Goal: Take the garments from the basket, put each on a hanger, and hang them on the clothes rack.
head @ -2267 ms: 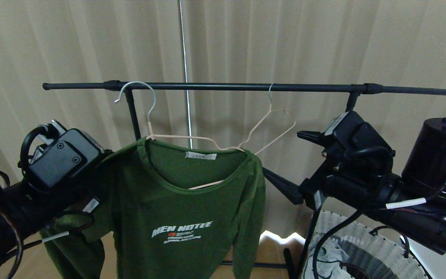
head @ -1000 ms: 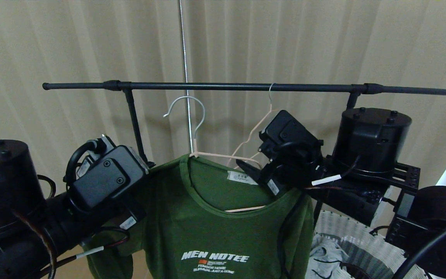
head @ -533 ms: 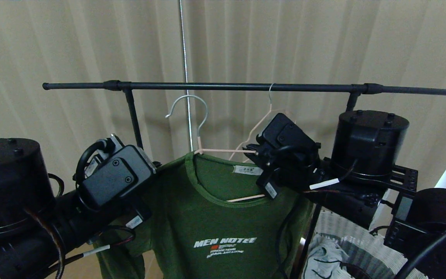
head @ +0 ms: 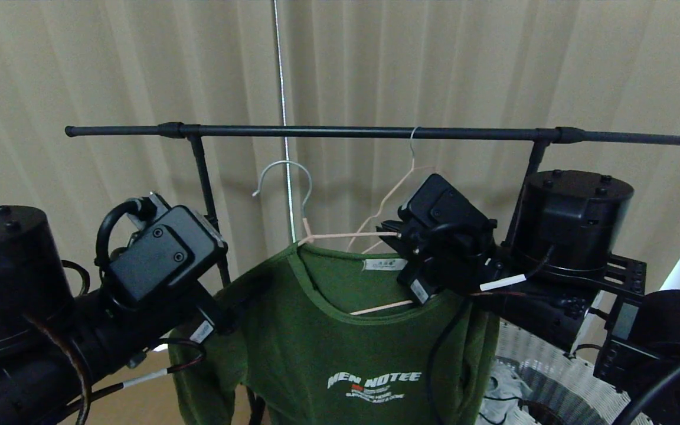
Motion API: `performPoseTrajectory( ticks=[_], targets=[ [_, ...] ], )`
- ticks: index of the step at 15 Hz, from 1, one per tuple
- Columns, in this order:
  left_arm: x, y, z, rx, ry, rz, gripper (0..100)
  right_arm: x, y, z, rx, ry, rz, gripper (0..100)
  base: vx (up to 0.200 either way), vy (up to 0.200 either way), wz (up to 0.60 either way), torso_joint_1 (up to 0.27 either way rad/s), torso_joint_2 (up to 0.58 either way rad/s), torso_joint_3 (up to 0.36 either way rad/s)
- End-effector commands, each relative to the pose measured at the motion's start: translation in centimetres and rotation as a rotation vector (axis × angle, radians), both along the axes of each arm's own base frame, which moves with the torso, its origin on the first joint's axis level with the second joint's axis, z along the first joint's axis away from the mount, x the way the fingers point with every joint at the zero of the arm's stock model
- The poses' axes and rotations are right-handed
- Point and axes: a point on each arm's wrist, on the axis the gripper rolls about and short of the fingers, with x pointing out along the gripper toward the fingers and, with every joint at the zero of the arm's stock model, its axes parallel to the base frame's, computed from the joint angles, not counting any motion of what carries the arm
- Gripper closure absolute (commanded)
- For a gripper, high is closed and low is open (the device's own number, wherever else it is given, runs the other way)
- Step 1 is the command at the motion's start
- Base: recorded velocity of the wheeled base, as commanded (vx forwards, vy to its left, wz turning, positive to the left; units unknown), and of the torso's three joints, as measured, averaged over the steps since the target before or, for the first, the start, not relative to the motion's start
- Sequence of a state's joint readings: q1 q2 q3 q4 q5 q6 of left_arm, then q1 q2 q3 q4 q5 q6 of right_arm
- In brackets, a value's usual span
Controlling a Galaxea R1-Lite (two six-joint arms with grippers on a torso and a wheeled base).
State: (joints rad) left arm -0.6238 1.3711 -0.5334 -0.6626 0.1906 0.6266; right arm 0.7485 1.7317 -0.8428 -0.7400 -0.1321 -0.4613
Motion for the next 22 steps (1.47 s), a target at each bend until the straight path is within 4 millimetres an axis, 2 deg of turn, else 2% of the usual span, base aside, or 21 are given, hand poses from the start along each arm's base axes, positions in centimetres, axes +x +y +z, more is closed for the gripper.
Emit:
performPoseTrajectory(
  ticks=[1, 2, 3, 4, 7, 13, 18, 21, 22],
  targets=[
    [-1.1, 0.9, 0.2, -0.07, 0.012, 0.008, 0, 0.0, -3.0, 0.5, 0.011, -0.009, -0.072, 100, 0.0, 0.0, 0.0, 0.0, 0.0, 0.0],
    [-1.6, 1.3, 0.4, -0.096, 0.008, 0.012, 0, -0.1, -4.4, 0.9, 0.021, -0.018, -0.108, 100, 0.0, 0.0, 0.0, 0.0, 0.0, 0.0],
    [-1.7, 1.3, 0.4, -0.1, 0.006, 0.011, 0, -0.1, -4.7, 1.0, 0.021, -0.019, -0.115, 100, 0.0, 0.0, 0.0, 0.0, 0.0, 0.0],
    [-2.2, 1.7, 0.8, -0.133, 0.001, 0.009, 0, 0.0, -6.6, 1.5, 0.038, -0.033, -0.17, 100, 0.0, 0.0, 0.0, 0.0, 0.0, 0.0],
    [-1.8, 2.9, -0.6, -0.119, 0.046, 0.074, 0, -0.6, -8.4, 2.6, 0.107, -0.038, -0.215, 100, 0.0, 0.0, 0.0, 0.0, 0.0, 0.0],
    [-0.1, 5.1, -2.2, -0.147, 0.138, 0.072, 0, -1.9, -9.1, 4.2, 0.183, -0.064, -0.207, 100, 0.0, 0.0, 0.0, 0.0, 0.0, 0.0],
    [0.0, 4.3, -2.4, -0.196, 0.199, -0.086, 0, -2.7, -8.5, 4.6, 0.232, -0.049, -0.144, 100, 0.0, 0.0, 0.0, 0.0, 0.0, 0.0],
    [0.8, 4.0, -2.6, -0.213, 0.222, -0.08, 0, -3.1, -8.2, 4.8, 0.237, -0.053, -0.128, 100, 0.0, 0.0, 0.0, 0.0, 0.0, 0.0],
    [1.0, 3.9, -2.7, -0.212, 0.229, -0.079, 100, -3.1, -8.2, 4.8, 0.237, -0.053, -0.128, 100, 0.0, 0.0, 0.0, 0.0, 0.0, 0.0]
  ],
)
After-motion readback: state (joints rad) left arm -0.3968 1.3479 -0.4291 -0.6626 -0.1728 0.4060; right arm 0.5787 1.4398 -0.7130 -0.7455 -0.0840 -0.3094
